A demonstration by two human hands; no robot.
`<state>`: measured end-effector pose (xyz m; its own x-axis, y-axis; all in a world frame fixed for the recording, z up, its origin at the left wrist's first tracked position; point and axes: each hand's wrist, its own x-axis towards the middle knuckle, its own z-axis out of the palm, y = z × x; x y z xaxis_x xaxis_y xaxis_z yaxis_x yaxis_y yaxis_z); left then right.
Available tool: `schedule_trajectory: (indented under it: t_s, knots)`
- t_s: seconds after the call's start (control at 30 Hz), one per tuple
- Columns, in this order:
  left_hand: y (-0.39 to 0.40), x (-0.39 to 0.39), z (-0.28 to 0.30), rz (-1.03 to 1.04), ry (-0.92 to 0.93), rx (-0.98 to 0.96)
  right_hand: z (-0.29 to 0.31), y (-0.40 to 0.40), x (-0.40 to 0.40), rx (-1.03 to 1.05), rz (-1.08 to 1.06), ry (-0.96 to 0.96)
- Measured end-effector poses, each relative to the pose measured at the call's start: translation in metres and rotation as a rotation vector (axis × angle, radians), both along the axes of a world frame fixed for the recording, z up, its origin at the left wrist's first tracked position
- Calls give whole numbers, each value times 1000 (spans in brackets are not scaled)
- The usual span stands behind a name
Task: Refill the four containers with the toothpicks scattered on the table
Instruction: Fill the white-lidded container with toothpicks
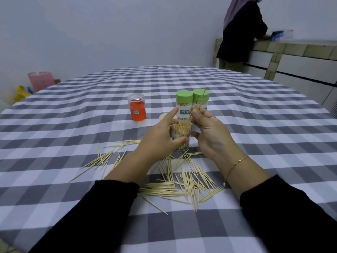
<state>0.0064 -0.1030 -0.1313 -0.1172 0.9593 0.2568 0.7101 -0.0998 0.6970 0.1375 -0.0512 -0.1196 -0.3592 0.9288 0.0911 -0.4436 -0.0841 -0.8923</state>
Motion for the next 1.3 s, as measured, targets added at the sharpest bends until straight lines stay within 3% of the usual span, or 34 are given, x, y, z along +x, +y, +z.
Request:
schedule_trajectory:
  t_s: [0.47, 0.77, 1.0, 1.3]
  knots:
    - [2, 0, -3, -2, 95, 119, -7, -3, 0, 66, -74, -368]
    - [1, -2, -1, 61, 43, 234, -5, -5, 0, 375, -150, -497]
    - [1, -1, 0, 135, 40, 265, -9, -4, 0, 426, -212, -491]
    - [1, -2, 2, 130, -21, 314, -12, -3, 3, 745, -363, -699]
